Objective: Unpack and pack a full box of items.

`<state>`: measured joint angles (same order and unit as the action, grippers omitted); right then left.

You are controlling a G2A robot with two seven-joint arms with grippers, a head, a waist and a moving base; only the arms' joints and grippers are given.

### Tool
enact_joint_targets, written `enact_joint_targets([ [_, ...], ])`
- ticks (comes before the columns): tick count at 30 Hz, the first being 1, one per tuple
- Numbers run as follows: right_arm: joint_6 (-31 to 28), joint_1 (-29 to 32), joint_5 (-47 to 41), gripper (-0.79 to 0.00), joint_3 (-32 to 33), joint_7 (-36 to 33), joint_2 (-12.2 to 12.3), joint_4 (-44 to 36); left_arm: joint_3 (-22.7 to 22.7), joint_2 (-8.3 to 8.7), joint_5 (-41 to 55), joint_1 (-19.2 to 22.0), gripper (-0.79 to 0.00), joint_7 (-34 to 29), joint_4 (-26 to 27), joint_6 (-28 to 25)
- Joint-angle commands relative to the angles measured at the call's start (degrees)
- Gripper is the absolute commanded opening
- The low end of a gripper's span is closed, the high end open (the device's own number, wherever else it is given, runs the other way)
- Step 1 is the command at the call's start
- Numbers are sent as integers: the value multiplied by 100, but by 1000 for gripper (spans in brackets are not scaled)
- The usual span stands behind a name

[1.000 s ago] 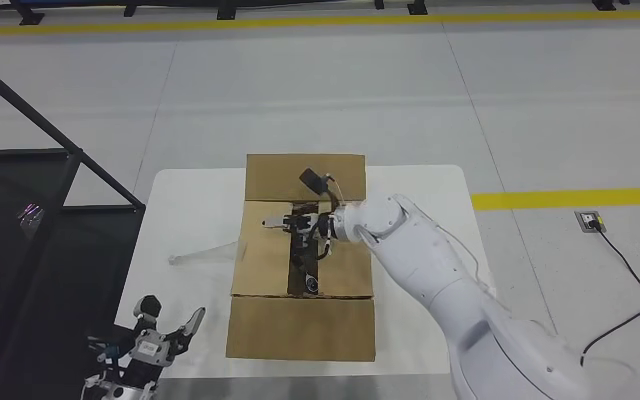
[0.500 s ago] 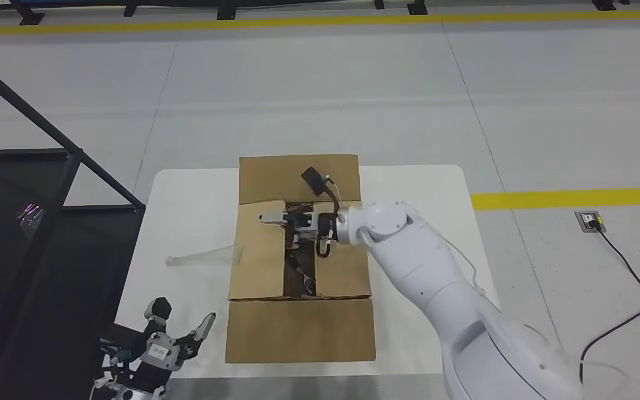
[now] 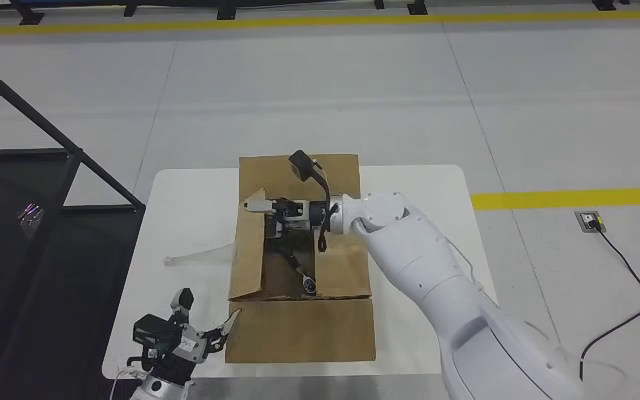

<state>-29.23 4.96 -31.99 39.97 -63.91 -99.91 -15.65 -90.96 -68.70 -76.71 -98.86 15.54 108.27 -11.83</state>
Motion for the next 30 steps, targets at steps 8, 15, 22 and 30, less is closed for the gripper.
enact_joint_targets([
  [8, -153, -81, -67, 0, 81, -144, -168, -2, 263, -51, -140, 426, 0, -395, -12, 530],
  [15, -233, -166, 86, 0, 67, -218, -286, 78, 152, -77, 80, 599, 0, -461, -66, 812],
  [22, -647, -258, 233, 0, 166, -167, -245, 291, -349, -69, 510, 384, 0, -247, -116, 788],
  [30, -967, -269, 365, 0, 351, 44, -40, 486, -853, -56, 994, 403, 0, -321, -597, 680],
])
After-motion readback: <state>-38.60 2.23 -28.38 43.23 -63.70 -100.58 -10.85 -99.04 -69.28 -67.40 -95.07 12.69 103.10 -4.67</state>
